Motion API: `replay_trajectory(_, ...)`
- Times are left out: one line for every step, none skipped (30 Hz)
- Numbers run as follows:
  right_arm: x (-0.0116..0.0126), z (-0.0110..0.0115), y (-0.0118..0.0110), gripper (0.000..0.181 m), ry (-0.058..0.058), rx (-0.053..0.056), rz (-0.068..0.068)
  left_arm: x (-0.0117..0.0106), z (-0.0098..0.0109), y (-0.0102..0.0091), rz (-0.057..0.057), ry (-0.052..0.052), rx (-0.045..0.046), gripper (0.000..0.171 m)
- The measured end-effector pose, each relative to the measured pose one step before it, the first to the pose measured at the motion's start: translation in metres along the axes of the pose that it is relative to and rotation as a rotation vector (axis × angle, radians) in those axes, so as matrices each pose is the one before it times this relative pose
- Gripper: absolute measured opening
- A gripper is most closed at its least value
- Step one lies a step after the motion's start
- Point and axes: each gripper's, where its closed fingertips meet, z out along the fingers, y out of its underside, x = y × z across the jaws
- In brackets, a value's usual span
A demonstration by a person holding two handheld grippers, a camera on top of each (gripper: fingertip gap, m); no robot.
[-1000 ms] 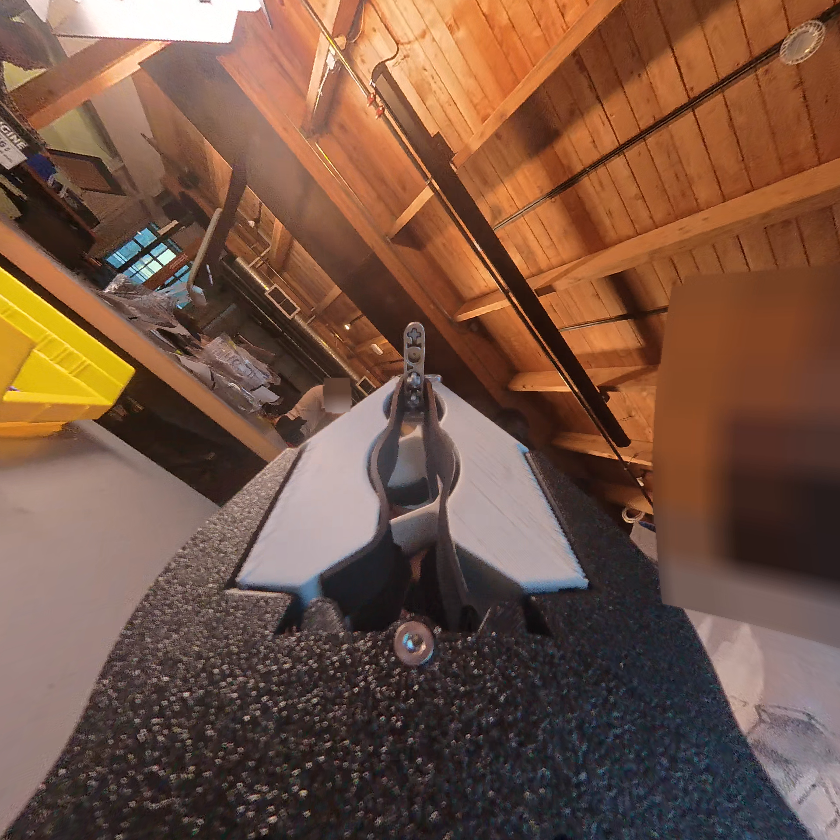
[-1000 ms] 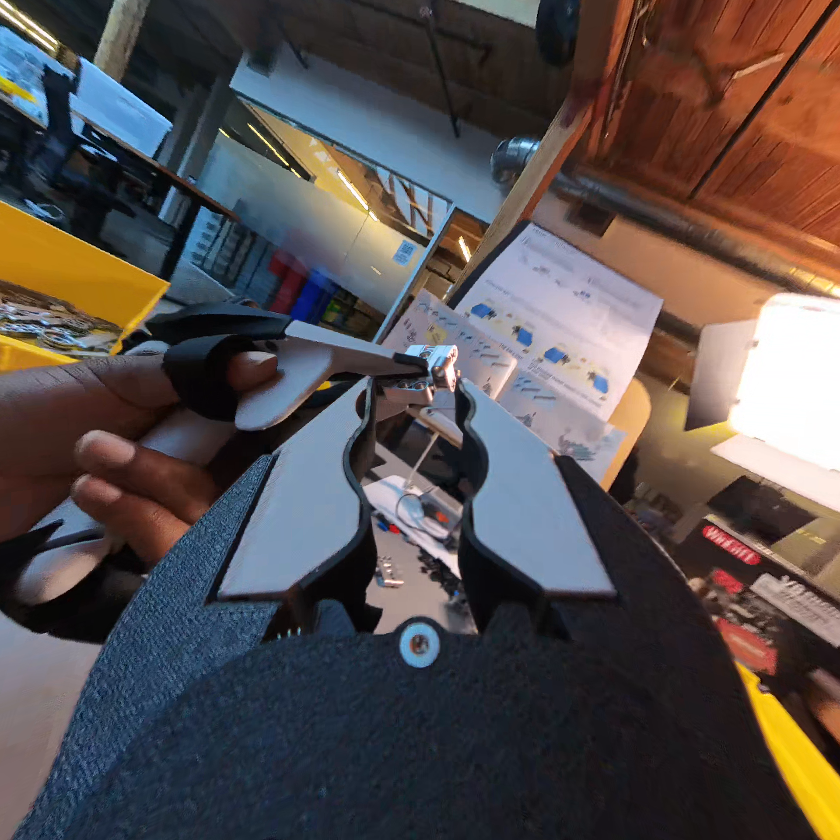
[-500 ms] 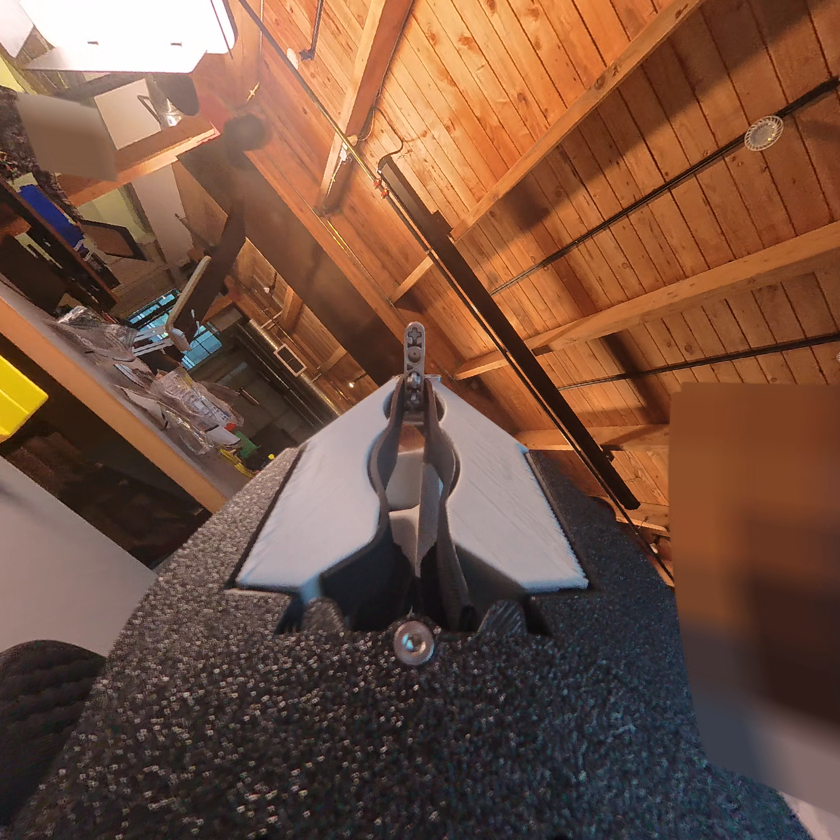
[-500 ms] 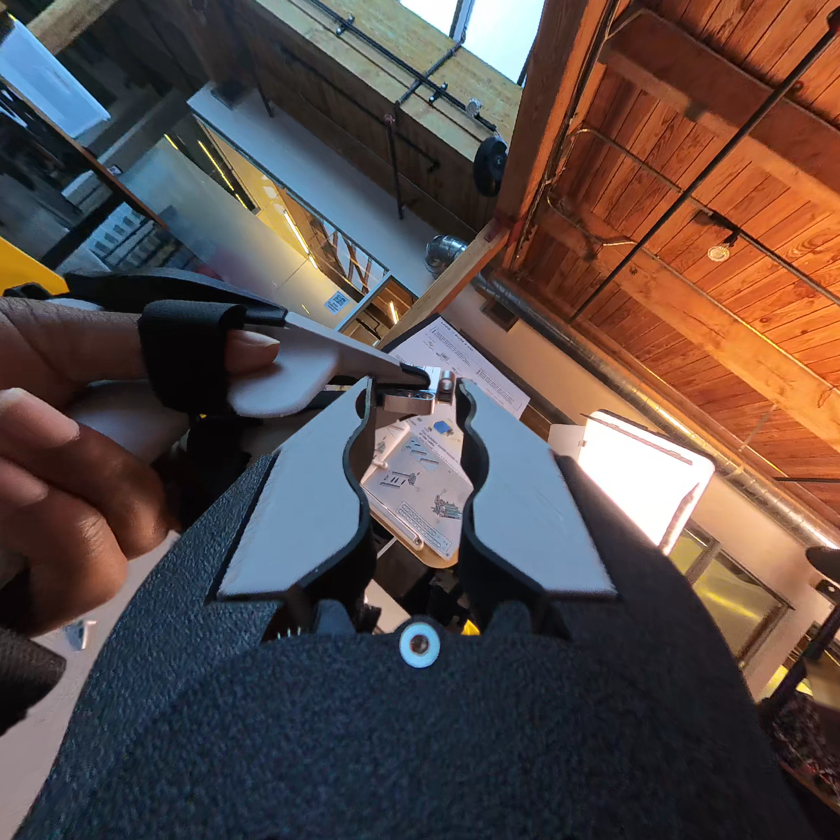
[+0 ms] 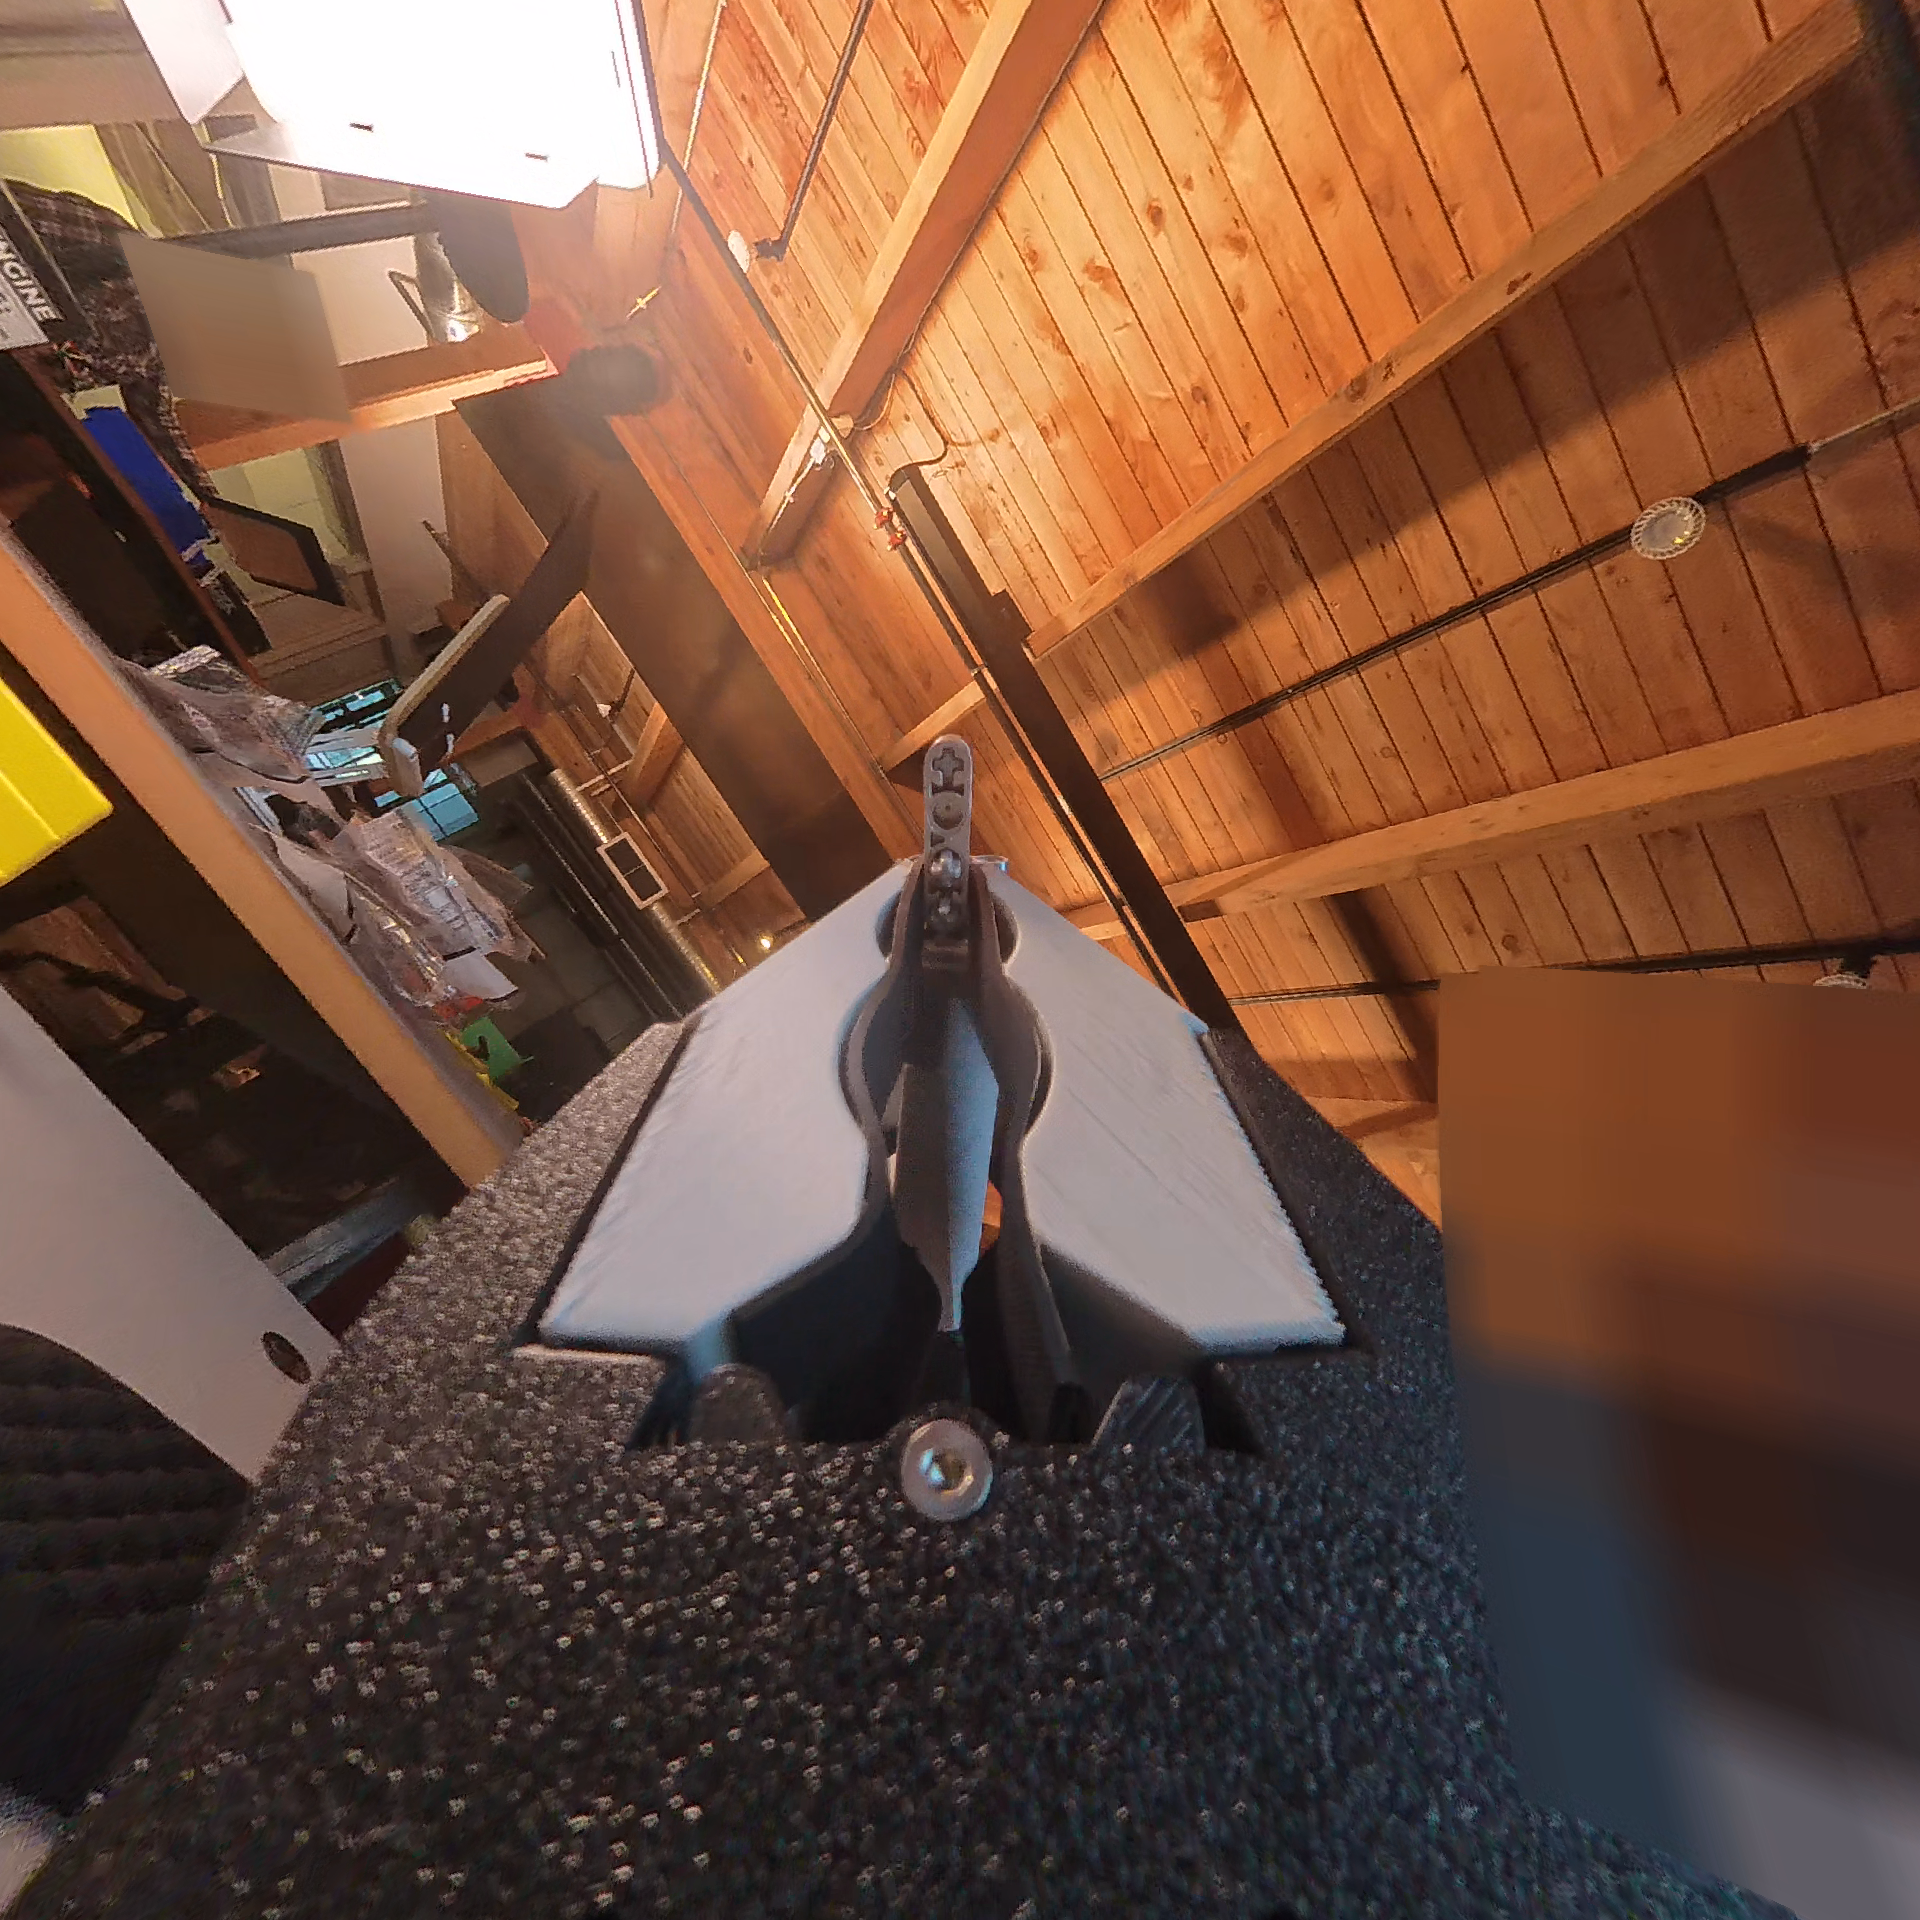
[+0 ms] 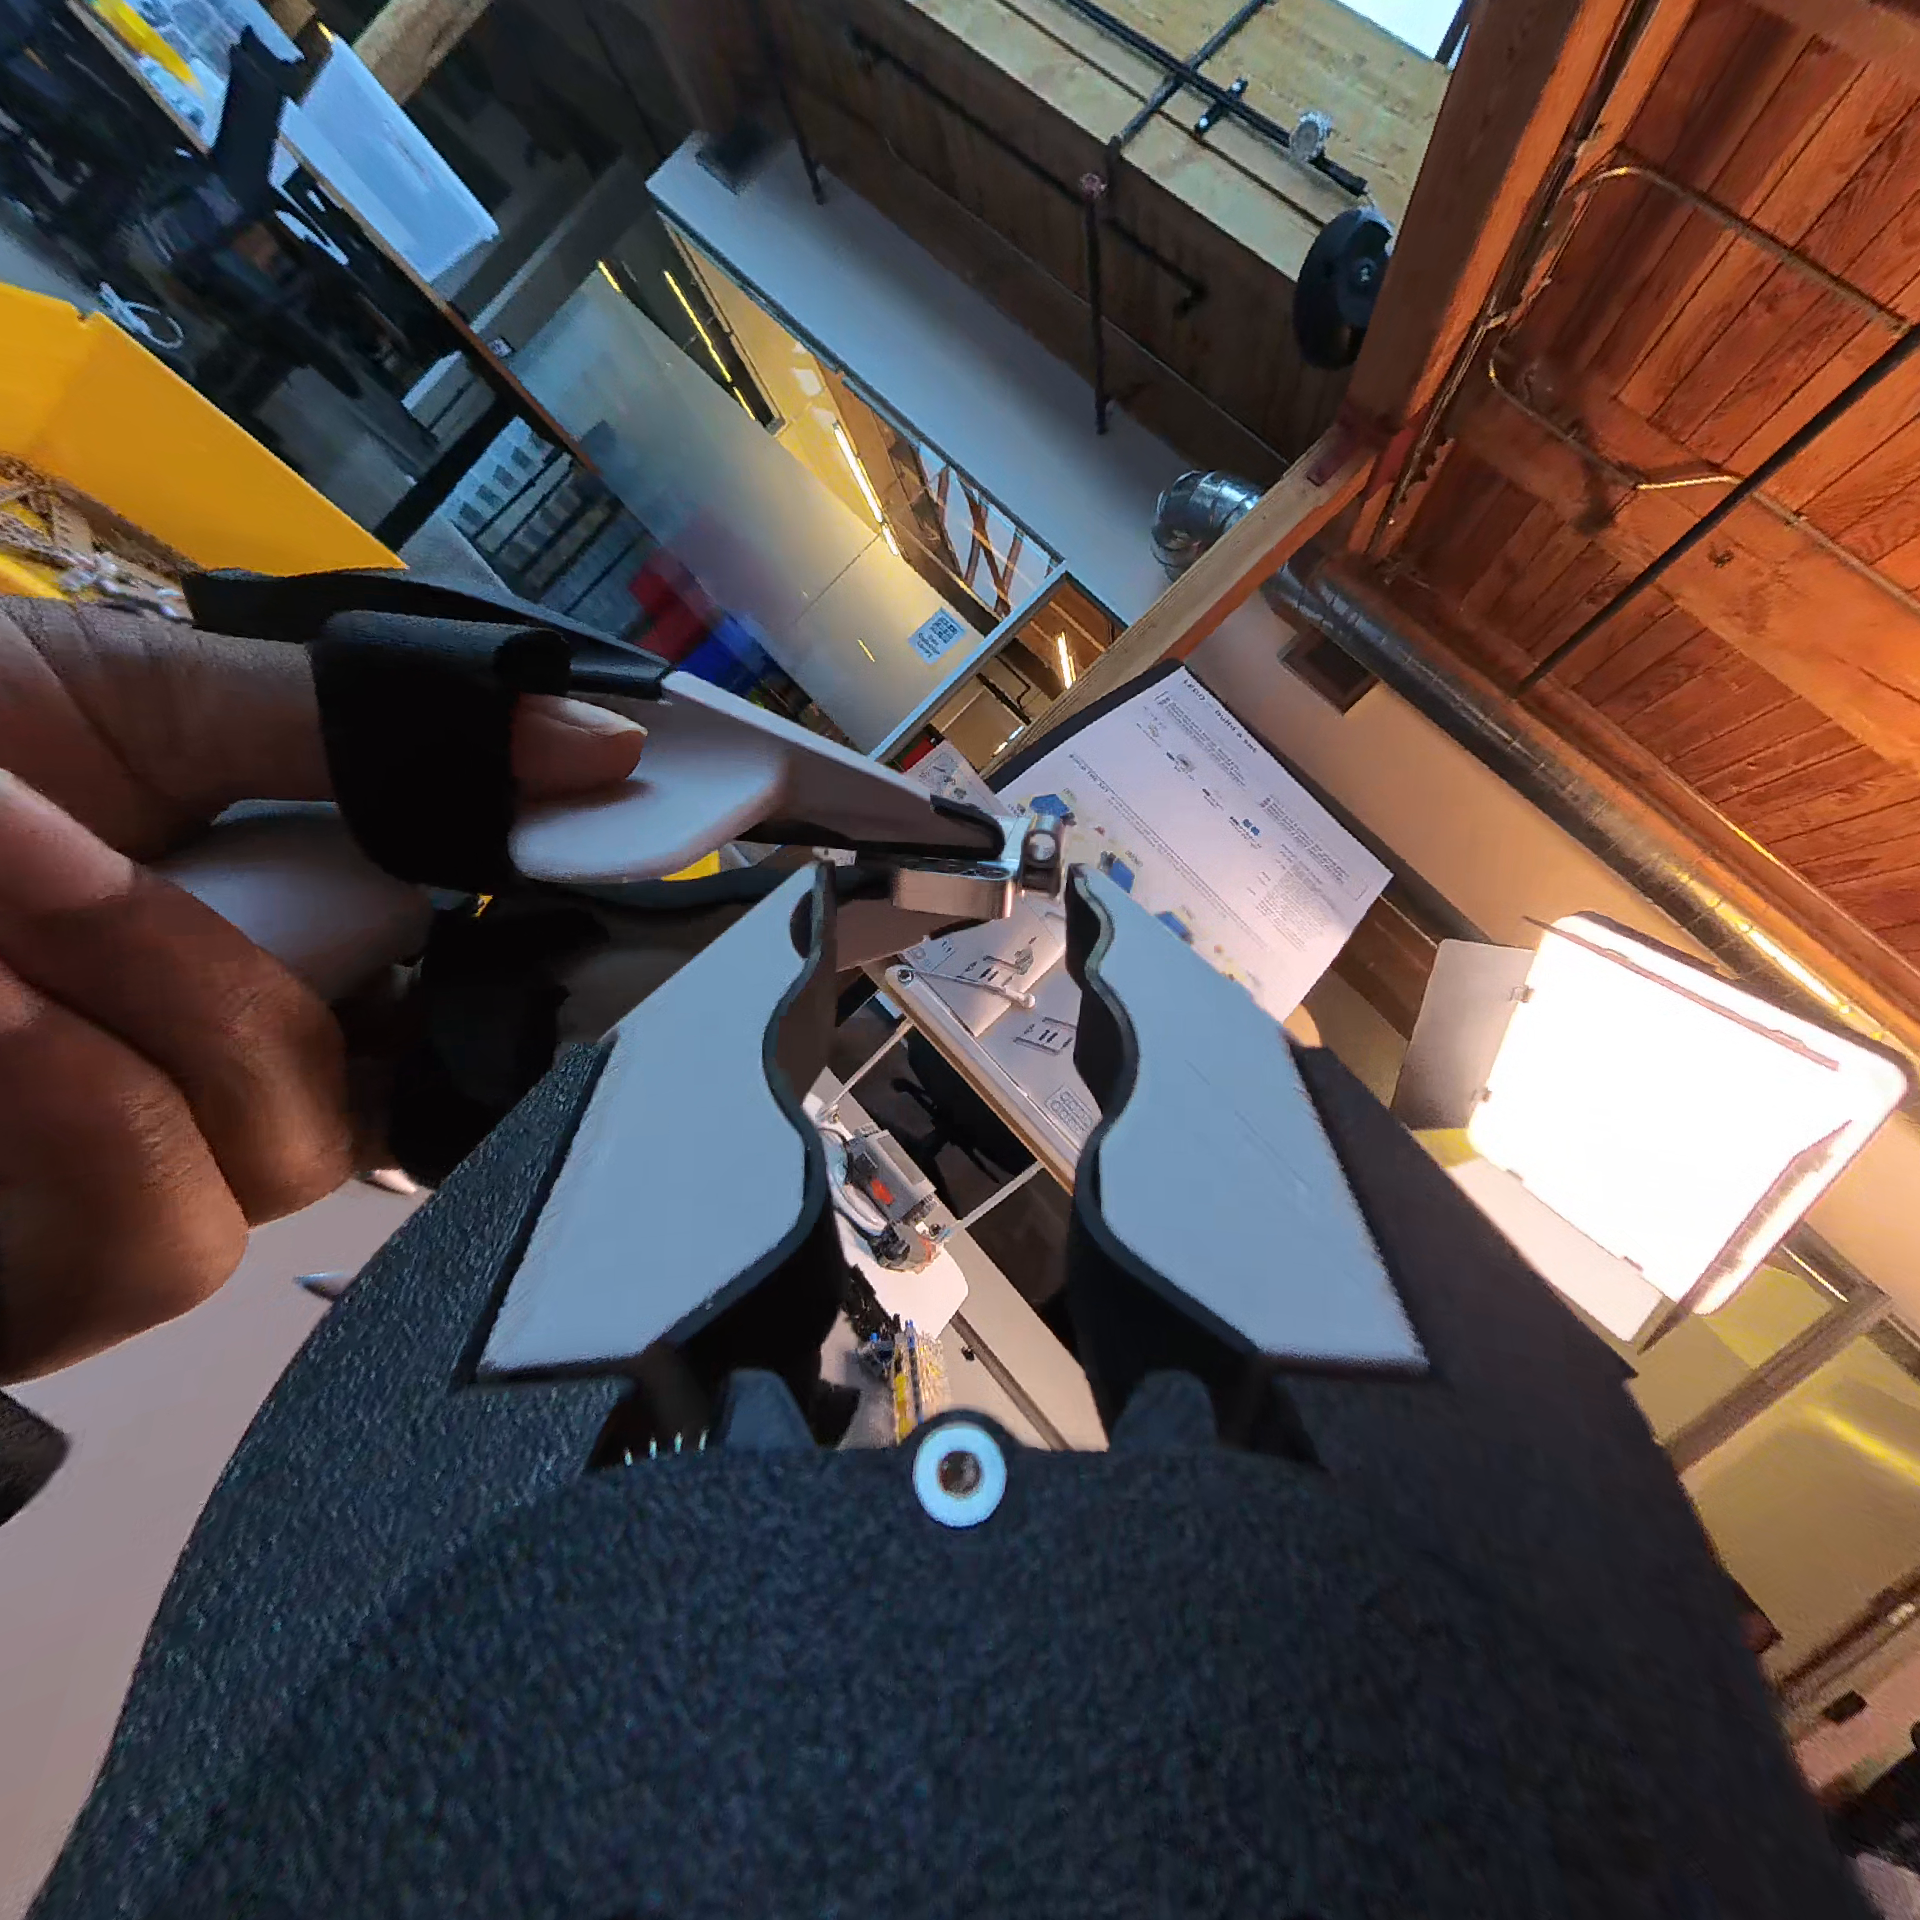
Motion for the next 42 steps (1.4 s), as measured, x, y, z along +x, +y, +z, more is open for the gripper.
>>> replay_trajectory(-0.00127,0.00173,0.00304,0.044,-0.0037,-0.0102,-0.0060,-0.00235,-0.00062,0.00070,0.0041,-0.0101,-0.00392,0.006)
replay_trajectory(-0.00143,0.00108,0.00220,0.044,-0.0092,-0.0059,0.0063,-0.00302,-0.00119,0.00082,0.0065,-0.0118,-0.00284,0.007)
replay_trajectory(-0.00113,0.00075,0.00204,0.043,-0.0098,-0.0073,0.0079,-0.00287,-0.00135,0.00069,0.0071,-0.0099,-0.00192,0.007)
replay_trajectory(-0.00155,0.00034,0.00213,0.042,-0.0103,-0.0064,0.0029,-0.00268,-0.00153,-0.00031,0.0020,-0.0102,0.00205,0.007)
replay_trajectory(-0.00214,0.00097,0.00330,0.040,-0.0099,-0.0124,0.0051,-0.00328,-0.00168,-0.00110,0.0010,-0.0143,0.00484,0.007)
replay_trajectory(-0.00210,0.00099,0.00331,0.040,-0.0074,-0.0111,0.0091,-0.00317,-0.00170,-0.00113,0.0055,-0.0134,0.00239,0.006)
replay_trajectory(-0.00150,0.00050,0.00215,0.039,-0.0058,0.0006,0.0088,-0.00244,-0.00116,-0.00050,0.0096,-0.0095,-0.00329,0.006)
replay_trajectory(-0.00113,0.00015,0.00199,0.040,-0.0065,0.0047,0.0112,-0.00231,-0.00086,0.00011,0.0128,-0.0129,-0.00864,0.006)
replay_trajectory(-0.00077,-0.00014,0.00209,0.040,-0.0113,0.0087,0.0247,-0.00247,-0.00049,0.00050,0.0178,-0.0170,-0.01595,0.006)
replay_trajectory(-0.00020,-0.00070,0.00220,0.039,-0.0173,0.0133,0.0390,-0.00234,-0.00012,0.00146,0.0214,-0.0182,-0.02906,0.007)
replay_trajectory(0.00058,-0.00116,0.00225,0.039,-0.0188,0.0128,0.0416,-0.00185,-0.00020,0.00191,0.0233,-0.0149,-0.03723,0.008)
replay_trajectory(0.00140,-0.00187,0.00099,0.039,-0.0193,0.0171,0.0403,-0.00084,-0.00068,0.00126,0.0255,-0.0101,-0.03300,0.006)
replay_trajectory(0.00151,-0.00215,0.00057,0.039,-0.0213,0.0152,0.0382,-0.00045,-0.00099,0.00130,0.0259,-0.0099,-0.03092,0.007)
replay_trajectory(0.00045,-0.00168,0.00068,0.039,-0.0246,0.0100,0.0334,-0.00039,-0.00077,0.00226,0.0261,-0.0092,-0.03330,0.008)
replay_trajectory(0.00039,-0.00149,0.00047,0.039,-0.0157,0.0097,0.0189,-0.00043,-0.00069,0.00234,0.0250,-0.0094,-0.02969,0.008)
replay_trajectory(-0.00078,-0.00097,0.00082,0.038,-0.0104,0.0061,-0.0035,-0.00074,-0.00061,0.00180,0.0211,-0.0099,-0.02161,0.008)
replay_trajectory(-0.00146,-0.00045,0.00068,0.039,-0.0069,0.0061,-0.0105,-0.00097,-0.00083,0.00110,0.0204,-0.0100,-0.01443,0.007)
replay_trajectory(-0.00135,0.00026,0.00144,0.039,-0.0072,0.0026,0.0025,-0.00173,-0.00109,0.00062,0.0249,-0.0149,-0.00872,0.007)
replay_trajectory(-0.00133,0.00087,0.00284,0.039,-0.0106,-0.0031,0.0143,-0.00286,-0.00133,0.00025,0.0303,-0.0225,-0.00578,0.007)
replay_trajectory(-0.00123,0.00139,0.00409,0.039,-0.0082,-0.0127,0.0107,-0.00433,-0.00150,0.00017,0.0337,-0.0299,-0.00628,0.006)
replay_trajectory(-0.00109,0.00154,0.00459,0.040,-0.0007,-0.0203,0.0003,-0.00429,-0.00144,0.00027,0.0337,-0.0288,-0.00980,0.006)
replay_trajectory(-0.00088,0.00153,0.00333,0.040,0.0087,-0.0162,-0.0106,-0.00359,-0.00153,0.00012,0.0303,-0.0259,-0.01045,0.006)
replay_trajectory(-0.00095,0.00126,0.00229,0.040,0.0142,-0.0141,-0.0182,-0.00307,-0.00137,0.00013,0.0285,-0.0243,-0.00959,0.005)
replay_trajectory(-0.00088,0.00116,0.00223,0.040,0.0126,-0.0150,-0.0218,-0.00262,-0.00118,0.00040,0.0289,-0.0245,-0.00946,0.005)
replay_trajectory(-0.00116,0.00086,0.00144,0.040,0.0059,-0.0112,-0.0136,-0.00198,-0.00106,0.00059,0.0285,-0.0230,-0.00648,0.006)
replay_trajectory(-0.00120,0.00055,0.00093,0.040,-0.0053,-0.0048,0.0080,-0.00103,-0.00096,0.00061,0.0232,-0.0170,-0.00280,0.006)
replay_trajectory(-0.00111,0.00021,0.00015,0.039,-0.0148,0.0042,0.0275,-0.00010,-0.00076,0.00059,0.0128,-0.0066,-0.00224,0.006)
replay_trajectory(-0.00121,-0.00032,-0.00014,0.039,-0.0203,0.0091,0.0282,0.00026,-0.00073,0.00127,0.0000,0.0026,-0.00899,0.006)
replay_trajectory(-0.00157,-0.00042,0.00114,0.039,-0.0206,0.0014,0.0166,-0.00067,-0.00080,0.00185,-0.0057,0.0031,-0.01813,0.006)
replay_trajectory(-0.00188,-0.00003,0.00259,0.039,-0.0180,-0.0089,0.0051,-0.00226,-0.00129,0.00225,0.0036,-0.0055,-0.02279,0.006)
replay_trajectory(-0.00281,0.00036,0.00420,0.039,-0.0212,-0.0190,0.0005,-0.00358,-0.00221,0.00152,0.0208,-0.0183,-0.01728,0.007)
replay_trajectory(-0.00307,0.00010,0.00438,0.039,-0.0229,-0.0196,-0.0005,-0.00379,-0.00293,0.00096,0.0303,-0.0245,-0.01162,0.008)
replay_trajectory(-0.00224,-0.00019,0.00374,0.039,-0.0142,-0.0127,0.0013,-0.00345,-0.00294,0.00193,0.0293,-0.0222,-0.01778,0.009)
replay_trajectory(-0.00317,0.00048,0.00378,0.039,-0.0191,-0.0099,0.0061,-0.00342,-0.00255,0.00327,0.0254,-0.0187,-0.02598,0.010)
replay_trajectory(-0.00426,0.00133,0.00417,0.039,-0.0265,-0.0116,0.0113,-0.00369,-0.00250,0.00339,0.0245,-0.0169,-0.02439,0.010)
replay_trajectory(-0.00319,0.00212,0.00446,0.039,-0.0189,-0.0145,0.0051,-0.00329,-0.00209,0.00369,0.0242,-0.0130,-0.02427,0.008)
replay_trajectory(-0.00303,0.00308,0.00564,0.039,-0.0164,-0.0225,-0.0062,-0.00389,-0.00168,0.00403,0.0237,-0.0176,-0.02724,0.007)
replay_trajectory(-0.00254,0.00352,0.00514,0.039,-0.0121,-0.0218,-0.0121,-0.00540,-0.00148,0.00364,0.0247,-0.0277,-0.02408,0.006)
replay_trajectory(-0.00040,0.00297,0.00519,0.026,0.0005,-0.0227,-0.0094,-0.00925,-0.00196,0.00350,0.0296,-0.0492,-0.02236,0.005)
replay_trajectory(0.00459,0.00062,0.00184,0.000,0.0261,0.0049,-0.0049,-0.01070,-0.00220,0.00398,0.0293,-0.0509,-0.02203,0.006)
replay_trajectory(-0.00096,0.00134,0.00049,0.000,-0.0167,0.0150,0.0105,-0.00731,-0.00170,0.00338,0.0111,-0.0200,-0.01471,0.005)
replay_trajectory(0.00060,0.00284,0.00274,0.003,-0.0050,-0.0094,0.0226,-0.00370,-0.00124,0.00179,-0.0151,0.0066,-0.00219,0.006)
